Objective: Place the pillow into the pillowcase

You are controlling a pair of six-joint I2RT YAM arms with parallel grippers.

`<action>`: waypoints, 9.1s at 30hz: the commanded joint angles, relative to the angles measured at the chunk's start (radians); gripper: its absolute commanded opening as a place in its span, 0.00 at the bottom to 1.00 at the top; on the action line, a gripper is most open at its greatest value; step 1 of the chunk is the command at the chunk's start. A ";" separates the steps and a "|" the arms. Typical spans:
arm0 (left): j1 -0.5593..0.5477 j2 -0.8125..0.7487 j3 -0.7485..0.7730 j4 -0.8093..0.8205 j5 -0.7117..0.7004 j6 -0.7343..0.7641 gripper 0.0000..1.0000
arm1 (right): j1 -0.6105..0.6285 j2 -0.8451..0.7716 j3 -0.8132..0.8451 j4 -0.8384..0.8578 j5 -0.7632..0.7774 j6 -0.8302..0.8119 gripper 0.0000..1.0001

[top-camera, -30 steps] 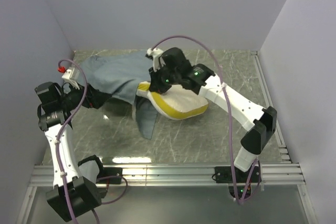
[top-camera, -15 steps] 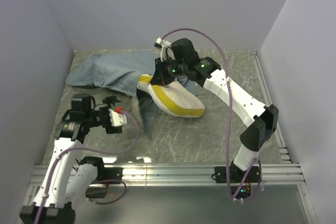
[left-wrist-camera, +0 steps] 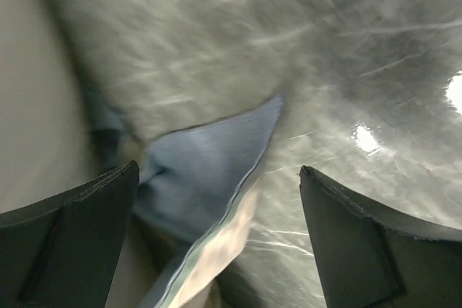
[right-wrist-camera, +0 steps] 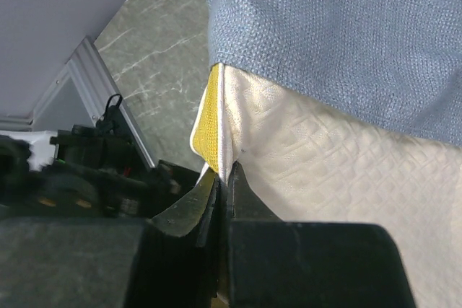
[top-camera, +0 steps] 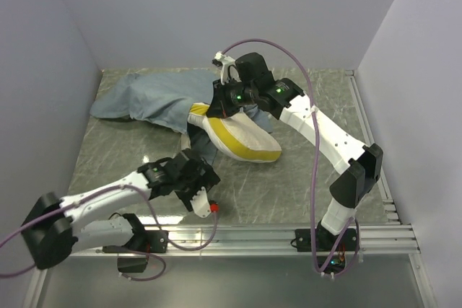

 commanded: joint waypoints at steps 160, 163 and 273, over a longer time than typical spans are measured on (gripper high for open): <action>0.210 0.506 0.613 0.397 -0.003 -1.641 0.00 | -0.510 -0.208 -0.840 -0.130 -0.121 -0.305 0.00; 0.202 0.562 0.642 0.429 -0.111 -1.620 0.00 | -0.501 -0.335 -0.827 -0.204 -0.105 -0.350 0.00; 0.719 0.211 0.276 0.135 0.182 -1.909 0.91 | 0.051 0.205 -0.112 -0.133 0.431 -0.062 0.66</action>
